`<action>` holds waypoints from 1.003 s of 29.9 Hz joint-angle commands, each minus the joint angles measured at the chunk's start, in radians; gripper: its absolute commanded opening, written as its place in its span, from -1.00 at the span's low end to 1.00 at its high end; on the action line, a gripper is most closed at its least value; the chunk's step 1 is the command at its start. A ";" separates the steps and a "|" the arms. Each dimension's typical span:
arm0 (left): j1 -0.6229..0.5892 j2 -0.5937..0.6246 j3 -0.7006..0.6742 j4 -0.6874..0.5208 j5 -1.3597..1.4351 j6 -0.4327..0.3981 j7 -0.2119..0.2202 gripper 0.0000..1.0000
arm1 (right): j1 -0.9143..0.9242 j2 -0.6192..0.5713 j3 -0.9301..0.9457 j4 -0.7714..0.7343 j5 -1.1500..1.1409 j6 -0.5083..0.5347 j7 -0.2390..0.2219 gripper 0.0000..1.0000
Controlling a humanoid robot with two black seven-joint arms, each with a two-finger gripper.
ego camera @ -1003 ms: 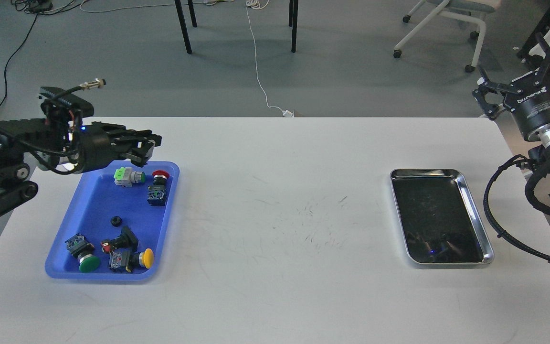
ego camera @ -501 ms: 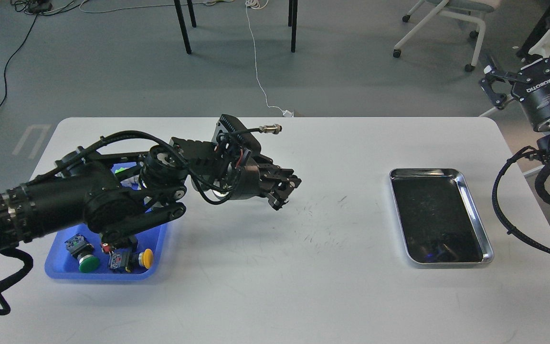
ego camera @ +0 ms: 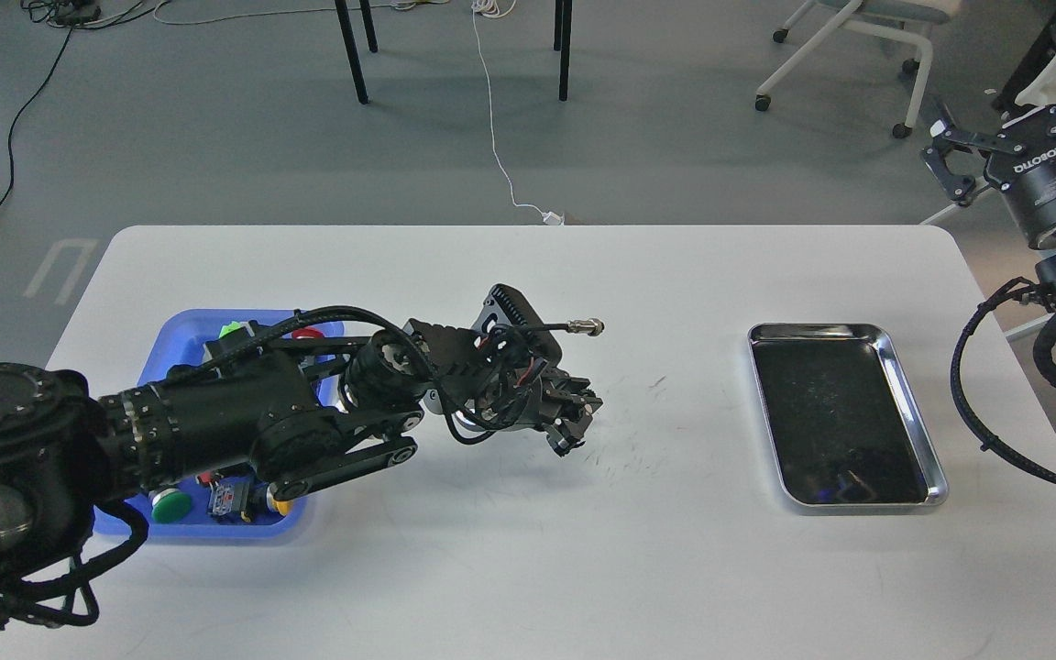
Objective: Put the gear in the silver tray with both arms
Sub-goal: 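Lower the gear onto the table between trays and open left gripper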
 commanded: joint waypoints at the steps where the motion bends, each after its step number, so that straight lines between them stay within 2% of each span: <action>1: 0.012 -0.017 0.000 0.013 0.015 0.000 0.000 -0.61 | -0.002 0.001 -0.005 0.004 -0.005 0.000 0.000 0.99; 13: 0.031 -0.026 0.029 0.021 0.015 0.000 0.002 -0.52 | -0.002 0.003 -0.010 0.009 -0.007 0.000 0.000 0.99; 17: 0.029 -0.026 0.032 0.021 0.013 0.000 0.002 -0.38 | -0.003 0.003 -0.012 0.009 -0.007 0.000 0.000 0.99; 22: 0.028 -0.025 0.026 0.019 0.009 0.000 0.002 -0.33 | -0.003 0.001 -0.012 0.009 -0.007 0.000 0.000 0.99; 24: 0.026 -0.025 0.020 0.019 0.004 0.003 0.002 -0.19 | -0.003 0.003 -0.012 0.009 -0.007 0.000 0.000 0.99; 27: 0.024 -0.021 0.014 0.006 -0.003 0.009 0.000 0.32 | -0.002 0.003 -0.013 0.009 -0.008 0.000 0.000 0.99; 30: 0.015 -0.003 -0.011 -0.001 -0.067 0.008 -0.006 0.39 | 0.008 0.000 -0.013 0.010 -0.008 0.000 -0.001 0.99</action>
